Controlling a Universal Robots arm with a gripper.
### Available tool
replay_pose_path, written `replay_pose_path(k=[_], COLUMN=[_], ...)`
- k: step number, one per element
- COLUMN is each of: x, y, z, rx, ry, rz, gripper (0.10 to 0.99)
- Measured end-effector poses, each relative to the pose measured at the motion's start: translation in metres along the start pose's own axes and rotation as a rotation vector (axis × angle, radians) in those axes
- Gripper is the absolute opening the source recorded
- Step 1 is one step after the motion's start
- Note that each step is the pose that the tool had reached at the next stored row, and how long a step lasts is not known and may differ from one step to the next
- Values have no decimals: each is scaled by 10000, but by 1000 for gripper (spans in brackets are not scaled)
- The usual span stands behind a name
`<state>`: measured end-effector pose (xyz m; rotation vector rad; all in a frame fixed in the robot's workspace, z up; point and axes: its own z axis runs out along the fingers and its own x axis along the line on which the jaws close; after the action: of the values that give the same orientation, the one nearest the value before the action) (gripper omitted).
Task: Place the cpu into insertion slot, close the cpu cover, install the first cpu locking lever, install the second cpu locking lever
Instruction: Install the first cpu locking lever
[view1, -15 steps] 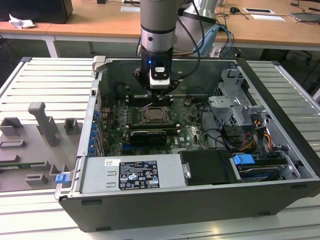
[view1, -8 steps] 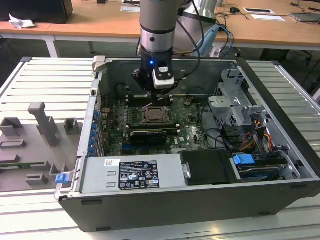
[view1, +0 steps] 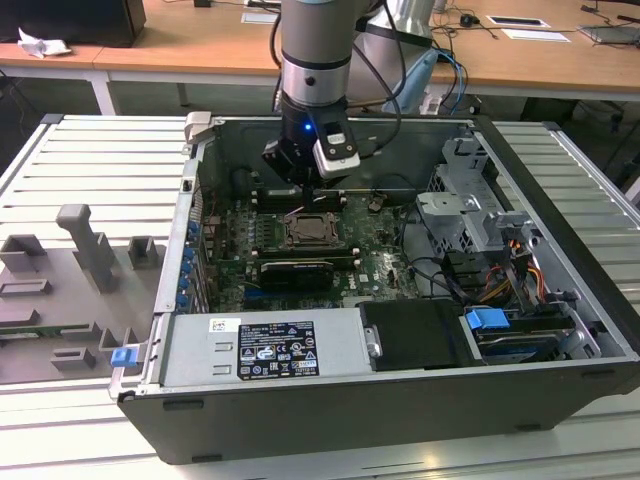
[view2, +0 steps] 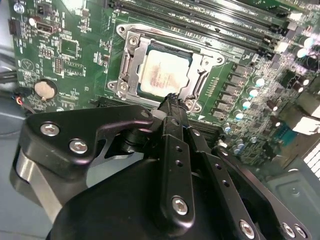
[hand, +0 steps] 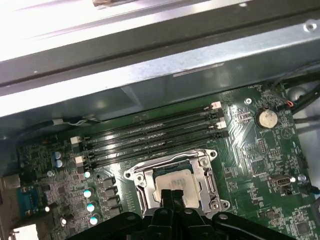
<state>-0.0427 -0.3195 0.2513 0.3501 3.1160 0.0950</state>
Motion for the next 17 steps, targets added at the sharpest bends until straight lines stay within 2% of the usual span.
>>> replay_pose_path(k=[7,10,15,17], x=[0,0,0,3], y=[0,-1,-1,-2], z=[6,13,20,28], rx=[1,5,8,-10], ry=[72,136,195,111], rz=[-1198,-2221,-3256,-3282], gripper=[106,106,106,106])
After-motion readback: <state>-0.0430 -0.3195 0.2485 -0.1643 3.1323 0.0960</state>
